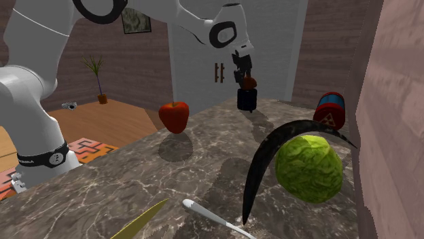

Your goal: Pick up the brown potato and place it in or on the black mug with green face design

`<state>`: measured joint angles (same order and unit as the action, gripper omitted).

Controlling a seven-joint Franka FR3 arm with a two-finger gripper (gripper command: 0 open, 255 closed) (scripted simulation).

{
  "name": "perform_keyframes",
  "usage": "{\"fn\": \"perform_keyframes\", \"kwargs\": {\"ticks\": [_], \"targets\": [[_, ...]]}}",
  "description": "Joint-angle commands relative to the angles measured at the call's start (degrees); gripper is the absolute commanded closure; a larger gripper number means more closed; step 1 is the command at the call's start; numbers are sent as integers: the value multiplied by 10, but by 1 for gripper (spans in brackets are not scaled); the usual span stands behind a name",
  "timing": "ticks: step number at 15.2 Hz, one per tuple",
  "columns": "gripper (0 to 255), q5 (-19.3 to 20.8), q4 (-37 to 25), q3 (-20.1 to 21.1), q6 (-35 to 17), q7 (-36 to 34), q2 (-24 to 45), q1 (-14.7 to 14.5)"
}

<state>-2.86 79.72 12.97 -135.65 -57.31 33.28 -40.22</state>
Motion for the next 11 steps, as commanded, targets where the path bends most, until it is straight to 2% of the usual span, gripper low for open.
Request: {"fn": "perform_keyframes", "kwargs": {"ticks": [1,5,9,11], "targets": [[0,1,-4,-1,5,0,7,0],[0,0,9,-1,-1,-1,-1,1],[0,-11,31,4,34,5,-57,15],[0,-11,31,4,34,6,-57,15]]}}
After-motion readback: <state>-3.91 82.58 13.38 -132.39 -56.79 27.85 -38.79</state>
